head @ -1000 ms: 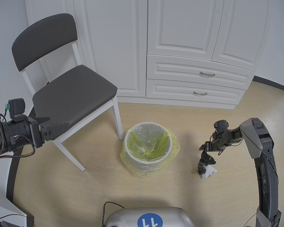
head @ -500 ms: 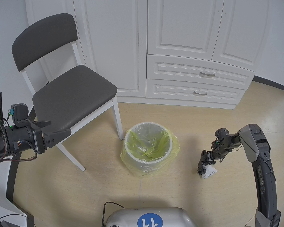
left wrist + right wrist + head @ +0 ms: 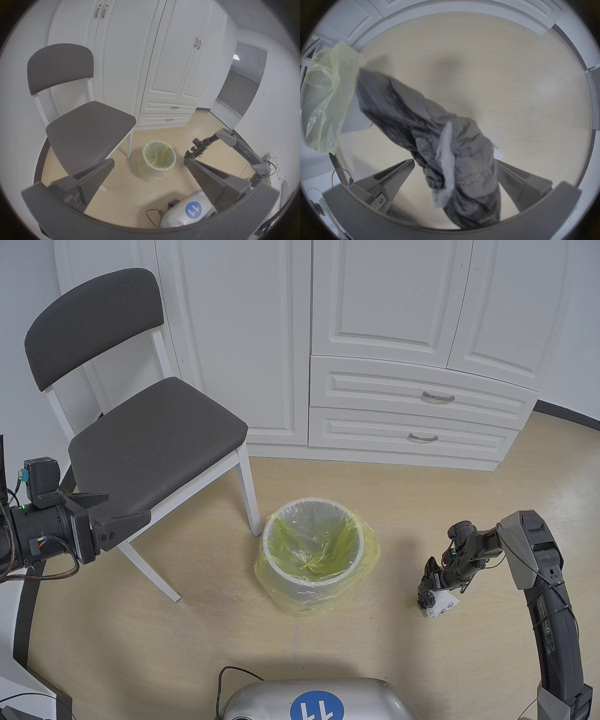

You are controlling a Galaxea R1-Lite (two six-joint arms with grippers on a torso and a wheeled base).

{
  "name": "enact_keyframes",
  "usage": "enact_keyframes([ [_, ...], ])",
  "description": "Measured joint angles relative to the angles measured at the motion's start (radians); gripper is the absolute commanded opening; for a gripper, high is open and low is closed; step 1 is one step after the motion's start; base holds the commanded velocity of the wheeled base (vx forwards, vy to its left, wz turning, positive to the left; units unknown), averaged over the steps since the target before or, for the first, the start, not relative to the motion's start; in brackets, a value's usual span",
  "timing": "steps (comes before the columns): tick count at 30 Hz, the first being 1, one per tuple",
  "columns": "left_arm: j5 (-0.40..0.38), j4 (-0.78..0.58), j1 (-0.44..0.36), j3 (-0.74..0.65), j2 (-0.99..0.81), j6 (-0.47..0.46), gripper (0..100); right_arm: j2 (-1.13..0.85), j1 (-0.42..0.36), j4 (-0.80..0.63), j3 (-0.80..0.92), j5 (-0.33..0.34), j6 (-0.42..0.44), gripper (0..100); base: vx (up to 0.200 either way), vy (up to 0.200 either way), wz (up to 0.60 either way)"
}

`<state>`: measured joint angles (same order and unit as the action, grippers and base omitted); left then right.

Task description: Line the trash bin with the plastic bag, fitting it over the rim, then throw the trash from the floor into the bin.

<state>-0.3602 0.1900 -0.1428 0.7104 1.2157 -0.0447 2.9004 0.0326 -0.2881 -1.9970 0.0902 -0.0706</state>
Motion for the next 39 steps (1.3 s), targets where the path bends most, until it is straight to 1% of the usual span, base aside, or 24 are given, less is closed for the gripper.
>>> enact_keyframes([
  [5, 0.001, 0.015, 0.001, -0.009, -0.002, 0.0, 100, 0.017, -0.007, 0.006, -0.002, 0.004, 0.001, 100, 0.0, 0.0, 0.0],
  [11, 0.001, 0.037, 0.003, -0.018, -0.003, 0.002, 100, 0.031, -0.009, 0.06, -0.004, 0.005, 0.023, 100, 0.0, 0.0, 0.0],
  [22, 0.001, 0.04, 0.001, -0.027, -0.01, 0.0, 100, 0.038, -0.009, 0.063, -0.003, 0.003, 0.033, 100, 0.0, 0.0, 0.0],
  [23, 0.001, 0.04, 0.001, -0.027, -0.011, 0.0, 100, 0.038, -0.009, 0.064, -0.003, 0.003, 0.036, 0, 0.0, 0.0, 0.0],
  [34, 0.0, 0.041, -0.001, -0.035, -0.015, -0.001, 100, 0.039, -0.01, 0.064, -0.003, -0.006, 0.034, 0, 0.0, 0.0, 0.0],
  [36, 0.0, 0.041, -0.004, -0.037, -0.014, -0.002, 100, 0.039, -0.01, 0.064, -0.003, -0.02, 0.035, 0, 0.0, 0.0, 0.0],
  [39, 0.0, 0.041, -0.013, -0.042, -0.014, -0.003, 100, 0.04, -0.01, 0.079, -0.003, -0.066, 0.037, 0, 0.0, 0.0, 0.0],
])
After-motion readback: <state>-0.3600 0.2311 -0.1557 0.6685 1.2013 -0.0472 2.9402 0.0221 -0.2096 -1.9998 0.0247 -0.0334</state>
